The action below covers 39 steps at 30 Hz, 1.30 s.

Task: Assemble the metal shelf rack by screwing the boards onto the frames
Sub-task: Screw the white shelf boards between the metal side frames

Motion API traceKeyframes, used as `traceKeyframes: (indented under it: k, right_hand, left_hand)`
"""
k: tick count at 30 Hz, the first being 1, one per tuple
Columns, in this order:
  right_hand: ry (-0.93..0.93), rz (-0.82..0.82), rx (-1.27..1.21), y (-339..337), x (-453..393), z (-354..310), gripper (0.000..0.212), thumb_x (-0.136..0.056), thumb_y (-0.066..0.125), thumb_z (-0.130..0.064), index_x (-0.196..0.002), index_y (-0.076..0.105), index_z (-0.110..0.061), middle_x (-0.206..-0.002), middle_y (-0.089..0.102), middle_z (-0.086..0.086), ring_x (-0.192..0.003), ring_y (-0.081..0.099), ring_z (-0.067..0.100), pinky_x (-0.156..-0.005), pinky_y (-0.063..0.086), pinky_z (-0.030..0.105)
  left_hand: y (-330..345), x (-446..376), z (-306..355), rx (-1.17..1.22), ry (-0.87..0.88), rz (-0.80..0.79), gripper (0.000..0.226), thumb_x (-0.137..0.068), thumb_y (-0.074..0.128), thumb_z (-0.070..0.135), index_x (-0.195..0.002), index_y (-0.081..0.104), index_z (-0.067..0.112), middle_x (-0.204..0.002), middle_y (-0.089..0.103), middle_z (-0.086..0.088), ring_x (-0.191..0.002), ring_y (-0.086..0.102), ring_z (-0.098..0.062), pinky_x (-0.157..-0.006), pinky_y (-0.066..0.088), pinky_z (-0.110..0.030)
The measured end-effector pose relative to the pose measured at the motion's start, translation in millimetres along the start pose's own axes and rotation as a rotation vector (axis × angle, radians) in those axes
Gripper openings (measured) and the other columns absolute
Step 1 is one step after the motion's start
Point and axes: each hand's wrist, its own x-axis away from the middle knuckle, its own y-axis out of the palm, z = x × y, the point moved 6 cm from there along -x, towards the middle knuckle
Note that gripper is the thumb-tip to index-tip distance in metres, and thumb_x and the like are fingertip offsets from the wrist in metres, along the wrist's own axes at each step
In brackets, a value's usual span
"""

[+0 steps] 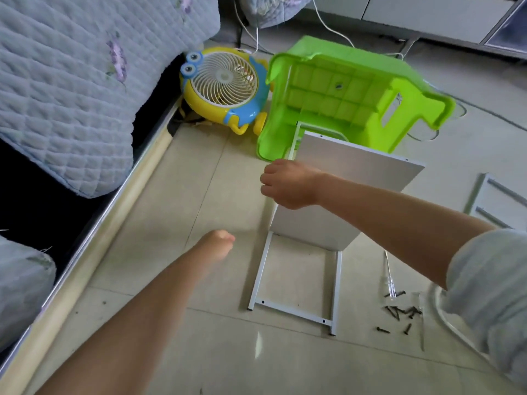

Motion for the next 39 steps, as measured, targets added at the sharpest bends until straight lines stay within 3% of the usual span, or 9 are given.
traceKeyframes:
  k: [6,12,16,20,24,28,34,37,39]
  right_hand:
    - [0.108,0.107,-0.082,19.2,86.1,-10.9,0.030,-0.081,0.038,-0.010,-0.069,0.066,-0.006,-0.085,0.068,0.014,-0.083,0.067,0.031,-0.078,0.055,0.038]
    - [0.510,0.151,-0.280,55.5,197.4,-23.6,0.033,-0.067,0.036,-0.012,-0.072,0.068,-0.005,-0.087,0.069,0.013,-0.082,0.068,0.031,-0.071,0.055,0.035]
    - [0.922,0.106,-0.457,99.9,302.7,-37.8,0.023,-0.069,0.049,-0.006,-0.080,0.069,-0.004,-0.087,0.068,0.013,-0.083,0.067,0.032,-0.071,0.055,0.038]
    - [1.442,-0.220,-0.615,161.7,422.9,-61.7,0.033,-0.088,0.048,-0.013,-0.120,0.056,-0.008,-0.124,0.056,0.011,-0.121,0.045,0.028,-0.097,0.036,0.036]
    - [1.843,-0.426,-0.780,207.8,505.4,-95.2,0.038,-0.088,0.049,-0.021,-0.122,0.049,-0.005,-0.127,0.048,0.018,-0.118,0.043,0.035,-0.092,0.040,0.039]
    - [2.271,-0.409,-1.068,235.8,552.5,-132.9,0.053,-0.079,0.064,-0.019,-0.123,0.043,0.000,-0.128,0.043,0.024,-0.118,0.043,0.038,-0.093,0.041,0.042]
    - [2.346,-0.294,-1.264,258.8,549.1,-138.8,0.058,-0.088,0.049,-0.002,-0.138,0.022,0.005,-0.137,0.036,0.027,-0.119,0.044,0.041,-0.093,0.042,0.041]
    - [2.312,-0.233,-1.302,257.6,543.2,-132.2,0.026,-0.084,0.056,-0.003,-0.108,0.048,0.005,-0.117,0.054,0.025,-0.092,0.057,0.033,-0.068,0.043,0.029]
    - [2.293,-0.146,-1.255,251.7,543.0,-125.8,0.011,-0.082,0.056,-0.006,-0.087,0.050,0.002,-0.104,0.058,0.023,-0.071,0.054,0.026,-0.054,0.037,0.024]
  left_hand:
    - [-22.1,29.7,33.9,-0.289,0.111,0.199,0.035,-0.091,0.041,0.007,-0.124,0.054,0.007,-0.131,0.052,-0.013,-0.119,0.049,-0.028,-0.093,0.040,-0.029]
    - [12.6,60.1,102.1,-0.787,0.302,0.328,0.032,-0.089,0.043,0.014,-0.118,0.057,0.011,-0.122,0.052,-0.012,-0.114,0.047,-0.031,-0.087,0.042,-0.035]
    - [86.2,66.4,163.8,-0.962,0.478,0.270,0.026,-0.090,0.044,0.016,-0.113,0.057,0.012,-0.119,0.053,-0.009,-0.114,0.046,-0.029,-0.087,0.041,-0.034]
    - [174.8,72.3,220.1,-1.005,0.563,0.176,0.025,-0.091,0.042,0.013,-0.111,0.056,0.009,-0.120,0.050,-0.011,-0.116,0.045,-0.029,-0.089,0.040,-0.035]
    - [245.3,73.0,254.5,-1.060,0.610,0.107,0.026,-0.090,0.040,0.010,-0.113,0.053,0.007,-0.122,0.048,-0.011,-0.118,0.041,-0.029,-0.090,0.036,-0.035]
    - [290.4,68.1,268.6,-1.094,0.608,0.066,0.027,-0.092,0.039,0.013,-0.114,0.053,0.007,-0.121,0.048,-0.012,-0.116,0.041,-0.029,-0.091,0.035,-0.036]
    - [318.9,61.6,274.3,-1.126,0.578,0.004,0.032,-0.091,0.038,0.014,-0.120,0.051,0.010,-0.124,0.047,-0.011,-0.118,0.041,-0.028,-0.093,0.035,-0.036]
    - [322.5,56.1,277.1,-1.126,0.568,-0.021,0.033,-0.091,0.038,0.014,-0.123,0.049,0.011,-0.126,0.046,-0.011,-0.119,0.040,-0.028,-0.095,0.035,-0.036]
    - [323.8,52.6,277.6,-1.093,0.546,-0.059,0.037,-0.092,0.037,0.015,-0.127,0.047,0.011,-0.128,0.045,-0.011,-0.120,0.040,-0.028,-0.094,0.036,-0.036]
